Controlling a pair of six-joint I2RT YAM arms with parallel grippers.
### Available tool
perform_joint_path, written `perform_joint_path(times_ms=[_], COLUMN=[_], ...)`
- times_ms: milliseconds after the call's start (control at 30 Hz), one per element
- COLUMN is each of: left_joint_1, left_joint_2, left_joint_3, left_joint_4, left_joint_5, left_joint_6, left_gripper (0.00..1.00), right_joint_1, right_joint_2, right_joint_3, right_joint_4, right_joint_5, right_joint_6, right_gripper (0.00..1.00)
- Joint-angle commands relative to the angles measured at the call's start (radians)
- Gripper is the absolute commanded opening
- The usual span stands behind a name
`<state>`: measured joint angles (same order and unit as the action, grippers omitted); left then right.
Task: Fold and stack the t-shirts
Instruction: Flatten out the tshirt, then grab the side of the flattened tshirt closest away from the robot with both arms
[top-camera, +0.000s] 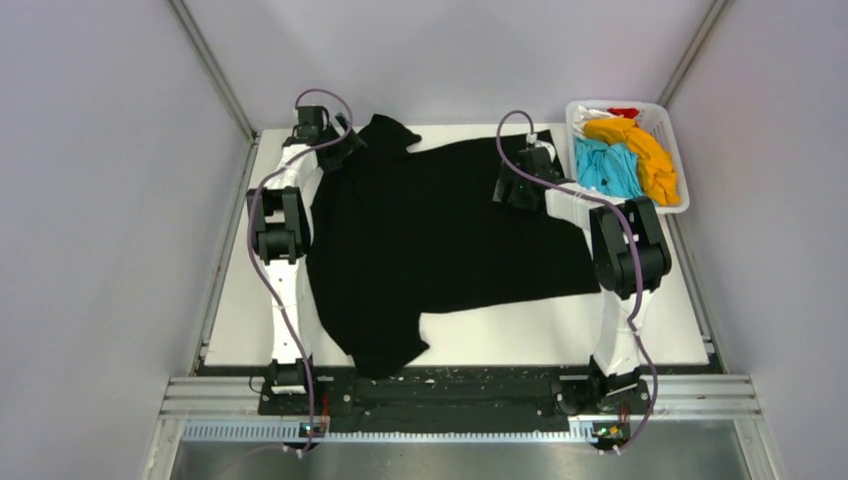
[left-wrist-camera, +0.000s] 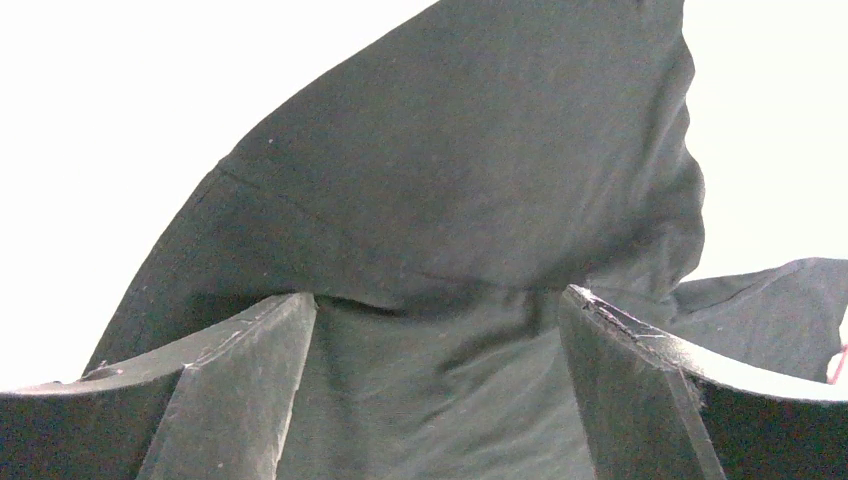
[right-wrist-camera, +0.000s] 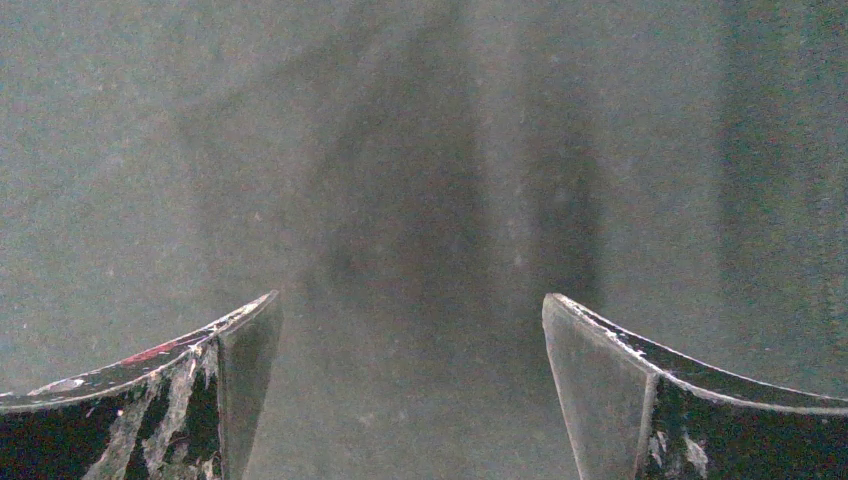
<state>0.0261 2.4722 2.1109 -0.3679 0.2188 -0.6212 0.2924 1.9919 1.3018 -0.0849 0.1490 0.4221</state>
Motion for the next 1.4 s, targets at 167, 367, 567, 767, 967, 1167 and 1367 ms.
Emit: perform_joint_path(times_ms=[167,367,567,767,967,1167,1367], left_joint_1=[0.029,0.063,0.076,0.071,-0.009,-0.155,-0.286], left_joint_2=[0.191,0.268,0.251,0.011,-0.475,-0.869,-1.155], left_joint_3=[0.280,0.377,0.432,0.293,-0.195,-0.767,-1.113], left_joint_4=[-0.043,0.095,0.178,0.177,0.074,-0.068,-0.409], left_joint_5=[0.025,0.065,0.090,0.167,0.077,-0.220,-0.383], left_joint_6=[-0.093,-0.194,-0.235,-0.158,0.043,0.074,-0.062], left_gripper=[0.99,0.99,0.99,0.99,0.99,0.99,0.97], right_joint_1=[0.008,0.019,0.019,0.018,0.019,0.019,0.019], right_joint_2=[0.046,0.044,-0.026,-0.176,-0.357,-0.440,-0.456], right_joint_3=[0.010,0.024,0.026,-0.039,-0.199,-0.311,-0.347], right_joint_4=[-0.014,-0.020,-0.024,-0.015,0.002,0.046,0.059], right_joint_5=[-0.102,-0.115,-0.094,-0.081,-0.073,-0.108,-0.117], right_joint_6=[0.068,0.066,0.038,0.009,0.027,0.023,-0.011], right_gripper=[0.99,0.99,0.99,0.99,0.99,0.99,0.99])
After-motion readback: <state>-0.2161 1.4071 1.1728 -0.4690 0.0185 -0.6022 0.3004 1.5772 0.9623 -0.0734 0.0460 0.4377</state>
